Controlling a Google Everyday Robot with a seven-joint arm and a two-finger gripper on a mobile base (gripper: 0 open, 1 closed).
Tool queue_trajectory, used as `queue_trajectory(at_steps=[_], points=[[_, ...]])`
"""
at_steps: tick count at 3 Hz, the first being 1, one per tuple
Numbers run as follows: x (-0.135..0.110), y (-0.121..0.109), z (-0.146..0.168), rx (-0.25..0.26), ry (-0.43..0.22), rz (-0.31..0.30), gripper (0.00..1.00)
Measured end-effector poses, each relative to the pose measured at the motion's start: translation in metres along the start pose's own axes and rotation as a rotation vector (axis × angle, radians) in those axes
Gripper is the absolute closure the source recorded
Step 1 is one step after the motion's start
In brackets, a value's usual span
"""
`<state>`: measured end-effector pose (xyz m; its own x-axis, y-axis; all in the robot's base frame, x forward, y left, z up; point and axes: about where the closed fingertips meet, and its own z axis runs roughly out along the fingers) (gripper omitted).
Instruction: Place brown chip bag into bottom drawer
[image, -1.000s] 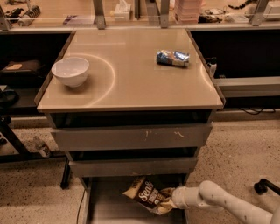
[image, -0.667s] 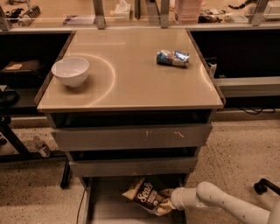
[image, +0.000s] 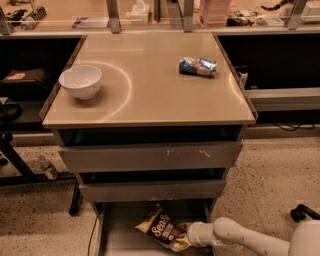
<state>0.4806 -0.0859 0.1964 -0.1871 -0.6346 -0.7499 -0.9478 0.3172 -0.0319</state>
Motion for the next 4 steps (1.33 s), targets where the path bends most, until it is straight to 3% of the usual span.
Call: queue_trajectory(at_steps=[1,2,4], points=[[0.0090,0.0034,0.0135,0.026,0.011,-0.001,1.00],[0.0091,0.0031,0.0138,0.028,0.012,0.000,0.81],[0.0091,0.0031,0.0138,0.028,0.012,0.000,0.35]])
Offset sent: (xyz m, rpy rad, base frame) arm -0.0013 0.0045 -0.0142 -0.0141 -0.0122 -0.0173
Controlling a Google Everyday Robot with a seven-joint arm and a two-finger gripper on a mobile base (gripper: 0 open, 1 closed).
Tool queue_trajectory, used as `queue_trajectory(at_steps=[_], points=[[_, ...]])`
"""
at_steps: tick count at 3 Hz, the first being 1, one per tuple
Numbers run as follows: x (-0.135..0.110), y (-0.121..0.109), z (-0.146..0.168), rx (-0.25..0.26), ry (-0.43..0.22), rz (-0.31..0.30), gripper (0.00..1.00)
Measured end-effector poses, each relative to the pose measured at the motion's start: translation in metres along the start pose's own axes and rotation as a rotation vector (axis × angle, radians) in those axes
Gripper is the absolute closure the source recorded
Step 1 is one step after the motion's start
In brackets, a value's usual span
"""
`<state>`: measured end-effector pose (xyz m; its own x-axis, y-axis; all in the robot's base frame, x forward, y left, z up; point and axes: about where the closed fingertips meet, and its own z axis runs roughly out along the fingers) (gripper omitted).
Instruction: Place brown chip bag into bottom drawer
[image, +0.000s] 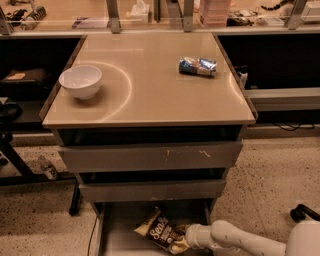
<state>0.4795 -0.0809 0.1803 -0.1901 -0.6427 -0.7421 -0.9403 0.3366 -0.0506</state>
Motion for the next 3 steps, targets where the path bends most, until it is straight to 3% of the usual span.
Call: queue_trajectory(at_steps=[1,2,3], points=[[0.0000,0.0000,0.0000,0.000,0.000,0.000,0.11],[0.0000,0.0001,0.0000,0.000,0.000,0.000,0.00],[0.0000,0.0001,0.0000,0.000,0.000,0.000,0.00]])
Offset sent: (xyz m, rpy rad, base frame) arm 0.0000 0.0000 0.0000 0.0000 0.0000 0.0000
